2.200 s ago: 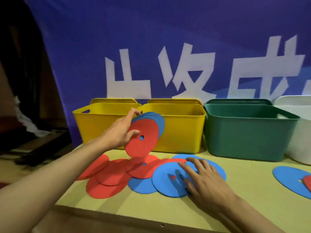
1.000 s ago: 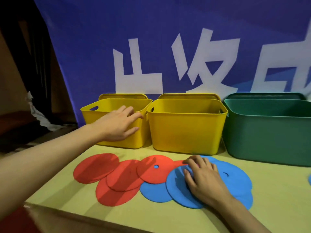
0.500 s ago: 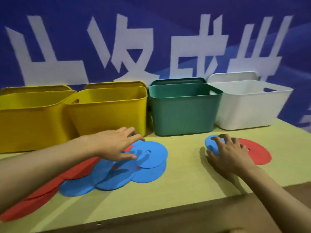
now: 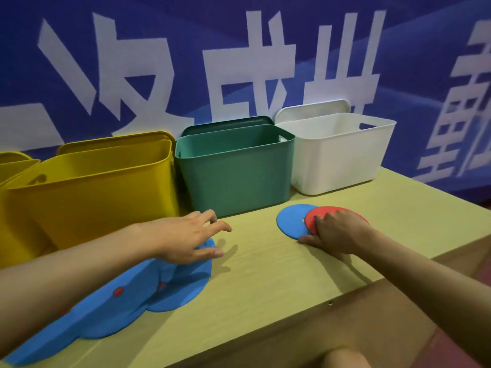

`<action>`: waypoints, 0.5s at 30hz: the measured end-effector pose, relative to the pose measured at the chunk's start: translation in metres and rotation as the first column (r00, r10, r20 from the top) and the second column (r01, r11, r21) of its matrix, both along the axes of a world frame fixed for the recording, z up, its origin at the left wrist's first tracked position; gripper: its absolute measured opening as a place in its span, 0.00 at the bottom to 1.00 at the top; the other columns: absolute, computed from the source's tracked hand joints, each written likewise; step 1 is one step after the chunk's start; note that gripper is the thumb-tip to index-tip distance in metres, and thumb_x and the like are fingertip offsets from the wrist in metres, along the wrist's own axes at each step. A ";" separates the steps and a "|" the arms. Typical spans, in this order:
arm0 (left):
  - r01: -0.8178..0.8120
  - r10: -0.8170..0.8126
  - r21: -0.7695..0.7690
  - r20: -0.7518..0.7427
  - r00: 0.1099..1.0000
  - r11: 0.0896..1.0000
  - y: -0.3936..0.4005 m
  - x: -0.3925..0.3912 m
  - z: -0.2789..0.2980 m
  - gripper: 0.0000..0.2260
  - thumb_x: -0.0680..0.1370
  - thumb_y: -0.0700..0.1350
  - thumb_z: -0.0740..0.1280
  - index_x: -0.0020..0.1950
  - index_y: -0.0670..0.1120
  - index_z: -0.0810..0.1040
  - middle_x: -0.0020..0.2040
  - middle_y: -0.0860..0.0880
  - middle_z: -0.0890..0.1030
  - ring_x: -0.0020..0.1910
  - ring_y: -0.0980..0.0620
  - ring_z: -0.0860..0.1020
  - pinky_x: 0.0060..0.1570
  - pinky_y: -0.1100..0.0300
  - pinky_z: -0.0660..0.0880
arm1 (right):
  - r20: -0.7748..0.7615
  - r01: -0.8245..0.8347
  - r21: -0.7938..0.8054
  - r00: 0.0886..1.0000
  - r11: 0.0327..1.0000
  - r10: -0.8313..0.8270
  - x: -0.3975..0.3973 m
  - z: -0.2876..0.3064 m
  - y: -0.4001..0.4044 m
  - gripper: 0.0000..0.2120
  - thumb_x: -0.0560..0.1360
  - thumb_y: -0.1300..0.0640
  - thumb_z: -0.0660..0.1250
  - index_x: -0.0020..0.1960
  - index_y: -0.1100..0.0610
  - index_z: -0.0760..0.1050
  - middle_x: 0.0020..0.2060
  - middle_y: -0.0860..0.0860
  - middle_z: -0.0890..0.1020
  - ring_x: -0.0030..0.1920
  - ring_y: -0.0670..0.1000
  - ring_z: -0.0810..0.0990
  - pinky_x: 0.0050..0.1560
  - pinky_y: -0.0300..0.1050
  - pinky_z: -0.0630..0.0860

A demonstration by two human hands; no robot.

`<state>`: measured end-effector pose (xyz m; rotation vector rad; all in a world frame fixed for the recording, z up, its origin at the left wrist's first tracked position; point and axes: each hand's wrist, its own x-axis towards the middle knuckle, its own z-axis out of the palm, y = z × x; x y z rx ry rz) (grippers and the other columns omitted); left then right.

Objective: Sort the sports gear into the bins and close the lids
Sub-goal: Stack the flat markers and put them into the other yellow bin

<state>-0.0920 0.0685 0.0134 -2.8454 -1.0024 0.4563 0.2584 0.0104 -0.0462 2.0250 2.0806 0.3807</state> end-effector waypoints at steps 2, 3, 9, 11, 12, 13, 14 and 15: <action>0.003 -0.002 -0.030 0.027 1.000 1.000 -0.001 0.002 -0.002 0.28 0.80 0.72 0.48 0.78 0.67 0.47 0.71 0.54 0.61 0.65 0.56 0.68 0.67 0.55 0.71 | 0.052 -0.061 -0.019 0.997 0.998 0.061 -0.006 0.008 -0.001 0.25 0.83 0.37 0.49 0.61 0.54 0.75 0.47 0.51 0.81 0.43 0.53 0.77 0.43 0.46 0.73; 0.009 -0.008 -0.036 0.043 0.999 0.999 -0.001 0.002 -0.002 0.28 0.80 0.72 0.47 0.78 0.67 0.46 0.71 0.54 0.61 0.65 0.56 0.68 0.67 0.55 0.71 | 0.070 -0.081 -0.004 0.994 0.997 0.082 -0.008 0.010 -0.001 0.21 0.84 0.43 0.51 0.61 0.55 0.75 0.45 0.51 0.79 0.41 0.53 0.76 0.41 0.46 0.73; 0.028 -0.026 -0.020 0.075 0.997 0.999 -0.004 -0.008 0.002 0.27 0.80 0.72 0.46 0.78 0.68 0.44 0.69 0.54 0.62 0.64 0.56 0.70 0.65 0.54 0.73 | 0.033 0.064 -0.008 0.997 0.998 -0.063 -0.026 0.002 0.001 0.12 0.81 0.48 0.63 0.58 0.54 0.77 0.45 0.50 0.81 0.44 0.50 0.80 0.46 0.44 0.80; 0.032 -0.031 -0.008 0.078 0.996 0.999 -0.007 -0.015 0.005 0.27 0.81 0.71 0.46 0.78 0.67 0.44 0.69 0.55 0.63 0.64 0.55 0.70 0.64 0.55 0.73 | 0.052 0.068 -0.006 0.996 0.998 -0.068 -0.030 0.000 0.001 0.12 0.81 0.54 0.63 0.63 0.54 0.75 0.49 0.50 0.82 0.47 0.52 0.81 0.46 0.45 0.79; 0.035 -0.035 0.001 0.084 0.996 0.999 -0.008 -0.019 0.006 0.27 0.81 0.71 0.47 0.78 0.67 0.44 0.69 0.55 0.63 0.63 0.55 0.70 0.64 0.54 0.73 | 0.058 0.043 0.012 0.997 0.999 -0.044 -0.031 -0.001 -0.001 0.15 0.81 0.55 0.63 0.67 0.54 0.73 0.51 0.51 0.82 0.48 0.53 0.82 0.45 0.46 0.79; 0.040 -0.041 0.012 0.091 0.995 0.999 -0.009 -0.022 0.007 0.27 0.81 0.70 0.47 0.78 0.67 0.44 0.68 0.55 0.63 0.63 0.55 0.70 0.63 0.53 0.74 | 0.050 0.004 0.051 0.999 0.999 -0.007 -0.032 -0.003 -0.004 0.19 0.81 0.55 0.63 0.71 0.53 0.69 0.54 0.51 0.82 0.48 0.54 0.82 0.43 0.47 0.78; 0.044 -0.046 0.028 0.097 0.994 0.999 -0.009 -0.026 0.008 0.27 0.81 0.70 0.49 0.78 0.67 0.43 0.68 0.55 0.64 0.62 0.55 0.71 0.63 0.53 0.75 | 0.032 -0.033 0.087 0.999 0.996 0.030 -0.035 -0.003 -0.007 0.24 0.81 0.55 0.63 0.75 0.51 0.63 0.56 0.51 0.82 0.48 0.54 0.82 0.41 0.48 0.76; 0.044 -0.049 0.047 0.113 0.992 0.998 -0.009 -0.030 0.009 0.28 0.82 0.69 0.50 0.78 0.67 0.43 0.67 0.55 0.64 0.60 0.55 0.70 0.62 0.53 0.75 | 0.004 -0.076 0.125 0.997 0.989 0.076 -0.040 -0.002 -0.013 0.29 0.80 0.54 0.63 0.78 0.48 0.58 0.58 0.51 0.82 0.48 0.55 0.82 0.40 0.48 0.77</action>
